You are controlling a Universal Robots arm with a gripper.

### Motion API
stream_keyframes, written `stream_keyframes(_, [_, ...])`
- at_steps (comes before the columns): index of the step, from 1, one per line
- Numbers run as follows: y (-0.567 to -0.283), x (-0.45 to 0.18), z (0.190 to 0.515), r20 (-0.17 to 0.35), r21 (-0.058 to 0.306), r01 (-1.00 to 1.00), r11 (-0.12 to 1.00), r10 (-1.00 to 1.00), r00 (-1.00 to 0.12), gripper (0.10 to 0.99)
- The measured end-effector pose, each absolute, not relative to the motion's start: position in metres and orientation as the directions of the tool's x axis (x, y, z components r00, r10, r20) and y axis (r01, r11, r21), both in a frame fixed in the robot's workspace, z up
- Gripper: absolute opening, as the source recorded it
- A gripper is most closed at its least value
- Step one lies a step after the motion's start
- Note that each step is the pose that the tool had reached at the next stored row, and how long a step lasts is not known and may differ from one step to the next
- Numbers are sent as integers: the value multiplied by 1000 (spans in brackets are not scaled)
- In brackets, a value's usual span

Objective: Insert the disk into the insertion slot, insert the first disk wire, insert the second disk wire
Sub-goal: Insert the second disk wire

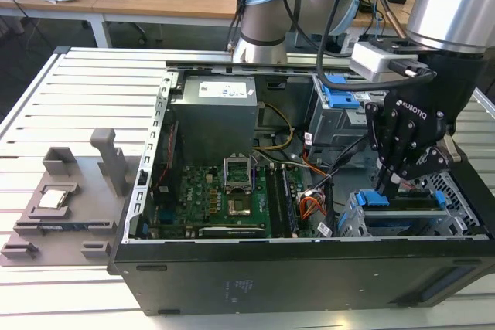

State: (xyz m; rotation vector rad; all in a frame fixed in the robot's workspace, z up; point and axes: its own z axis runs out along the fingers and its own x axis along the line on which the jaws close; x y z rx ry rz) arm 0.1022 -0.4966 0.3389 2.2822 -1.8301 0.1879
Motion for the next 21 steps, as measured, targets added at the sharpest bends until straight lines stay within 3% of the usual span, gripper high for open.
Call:
stream_keyframes(11, [-496,110,342,237,86,-991,-100,-964,118,141])
stream_keyframes(21, [-490,130,339,235,112,-990,-83,-966,107,141])
